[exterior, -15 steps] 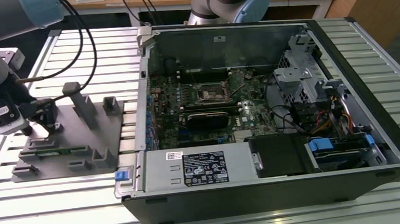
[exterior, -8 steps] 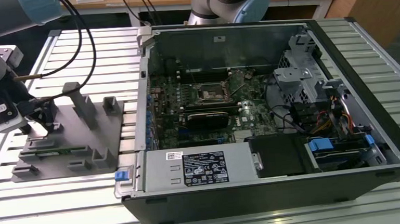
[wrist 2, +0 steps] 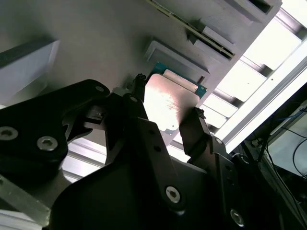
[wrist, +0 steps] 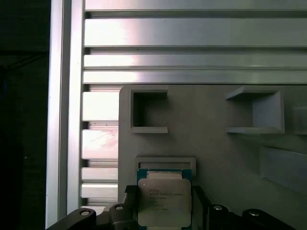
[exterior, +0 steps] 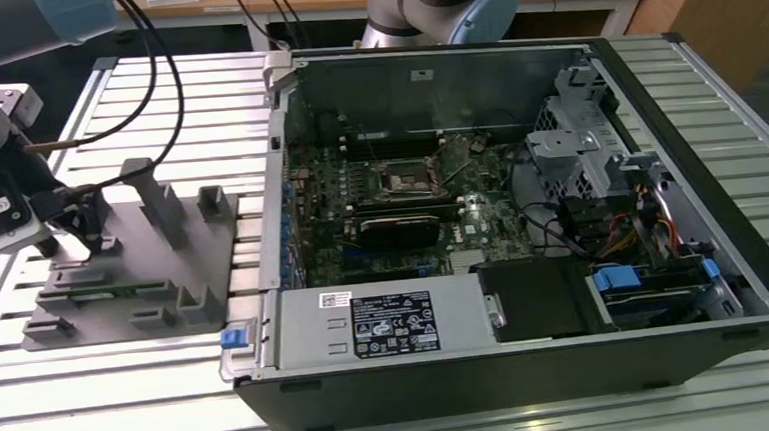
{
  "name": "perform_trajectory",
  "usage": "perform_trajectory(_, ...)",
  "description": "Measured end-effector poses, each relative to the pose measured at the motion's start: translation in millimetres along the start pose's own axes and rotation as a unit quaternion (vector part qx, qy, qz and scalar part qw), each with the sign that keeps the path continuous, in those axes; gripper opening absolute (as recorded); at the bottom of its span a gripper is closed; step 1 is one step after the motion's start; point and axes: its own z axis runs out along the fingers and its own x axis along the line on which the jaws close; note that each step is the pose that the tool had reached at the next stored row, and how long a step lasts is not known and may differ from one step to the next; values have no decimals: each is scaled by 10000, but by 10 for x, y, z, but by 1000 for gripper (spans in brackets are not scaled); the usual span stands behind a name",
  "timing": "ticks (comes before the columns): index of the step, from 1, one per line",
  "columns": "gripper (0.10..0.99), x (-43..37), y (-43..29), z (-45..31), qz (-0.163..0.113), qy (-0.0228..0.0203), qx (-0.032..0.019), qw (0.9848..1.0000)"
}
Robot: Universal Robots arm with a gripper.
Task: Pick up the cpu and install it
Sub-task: 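Pick up the cpu and move it towards the insertion slot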
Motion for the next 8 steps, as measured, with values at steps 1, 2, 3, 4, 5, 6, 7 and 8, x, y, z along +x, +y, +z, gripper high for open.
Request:
perform_trajectory(1, 541, 0, 0, -6, 0, 0, 0, 10000)
perform_trajectory(2, 541, 0, 0, -13, 0, 0, 0, 10000)
perform_trajectory(3, 541, 0, 1, -19, 0, 0, 0, 10000)
perform_trajectory(4, 541, 0, 1, -24, 0, 0, 0, 10000)
perform_trajectory(5, 541, 1, 2, -31, 0, 0, 0, 10000)
perform_trajectory(6, 541, 1, 2, -36, 0, 0, 0, 10000)
perform_trajectory(7, 541, 1, 3, -39, 0, -1, 0, 10000)
perform_trajectory(8, 541, 1, 3, -46, 0, 0, 0, 10000)
